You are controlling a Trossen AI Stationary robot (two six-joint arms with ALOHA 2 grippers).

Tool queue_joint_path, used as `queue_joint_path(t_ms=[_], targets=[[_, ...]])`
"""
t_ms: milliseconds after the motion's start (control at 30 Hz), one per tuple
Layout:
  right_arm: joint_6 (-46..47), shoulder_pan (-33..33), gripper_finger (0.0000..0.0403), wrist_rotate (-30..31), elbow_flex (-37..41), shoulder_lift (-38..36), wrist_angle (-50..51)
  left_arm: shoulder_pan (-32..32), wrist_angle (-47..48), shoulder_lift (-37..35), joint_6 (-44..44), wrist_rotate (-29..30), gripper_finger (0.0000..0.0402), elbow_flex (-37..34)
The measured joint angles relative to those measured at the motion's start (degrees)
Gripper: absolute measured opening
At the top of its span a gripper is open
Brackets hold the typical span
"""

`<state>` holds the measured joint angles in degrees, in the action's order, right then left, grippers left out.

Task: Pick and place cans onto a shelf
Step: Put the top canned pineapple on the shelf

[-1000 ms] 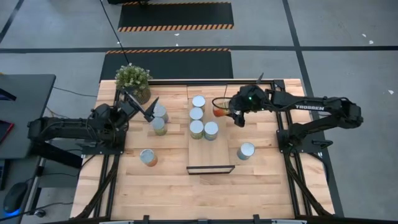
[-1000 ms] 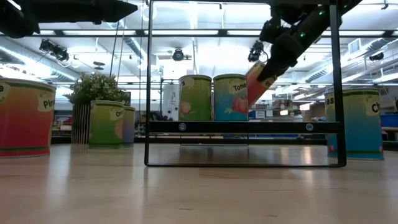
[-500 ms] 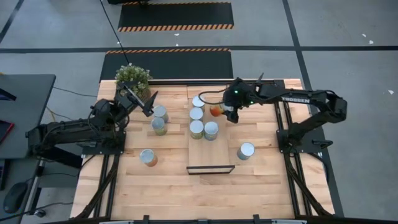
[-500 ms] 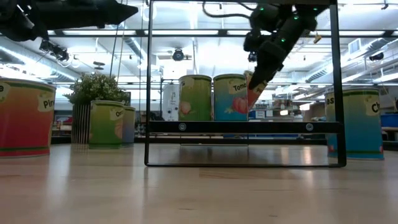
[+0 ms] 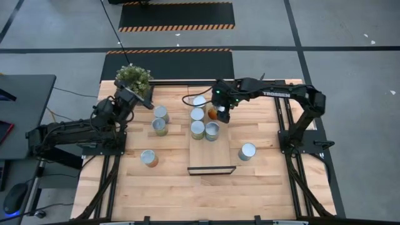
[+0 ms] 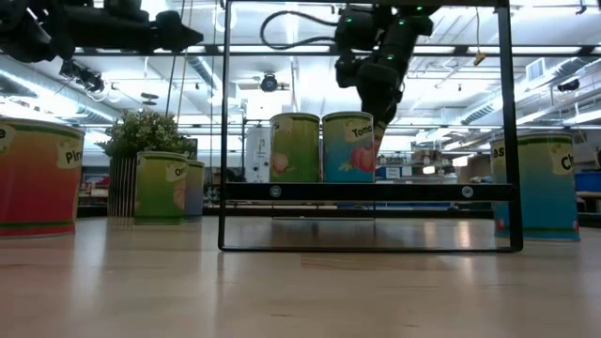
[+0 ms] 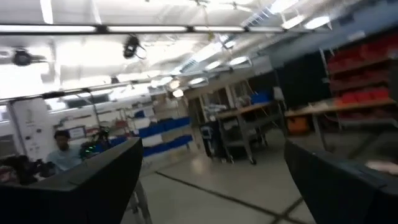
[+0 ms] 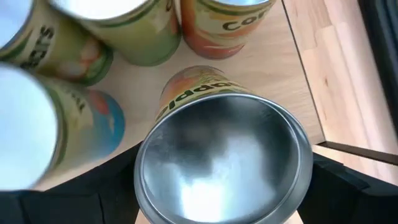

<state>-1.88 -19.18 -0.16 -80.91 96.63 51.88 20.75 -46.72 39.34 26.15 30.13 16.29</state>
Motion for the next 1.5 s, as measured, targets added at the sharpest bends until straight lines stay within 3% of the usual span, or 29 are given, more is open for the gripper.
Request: queue_joint_path(t_ms=[300, 700, 1100, 1333, 1500], targets=[[6.51, -0.02, 0.0343, 0.13, -7.1, 5.7, 6.16, -1.42, 11.0, -0.12, -2.46, -2.18, 0.0396, 0.0], [6.89, 1.14, 0.0343, -1.21, -7.29, 5.48, 6.79, -6.21, 17.13, -1.98, -9.05, -14.94, 0.0396, 0.02], [11.09, 1.45, 0.0343, -1.14, -7.45, 5.49, 7.73, -9.31, 20.33, -1.51, -9.58, -16.87, 0.0396, 0.0], [5.39, 1.22, 0.0343, -0.53, -13.23, 5.5, 14.57, -11.21, 20.57, -1.6, -11.76, -16.8, 0.0396, 0.0], [-6.45, 2.49, 0.0343, 1.56, -13.91, 5.49, 13.49, -11.24, 20.67, -1.6, -7.47, -13.58, 0.0396, 0.0]])
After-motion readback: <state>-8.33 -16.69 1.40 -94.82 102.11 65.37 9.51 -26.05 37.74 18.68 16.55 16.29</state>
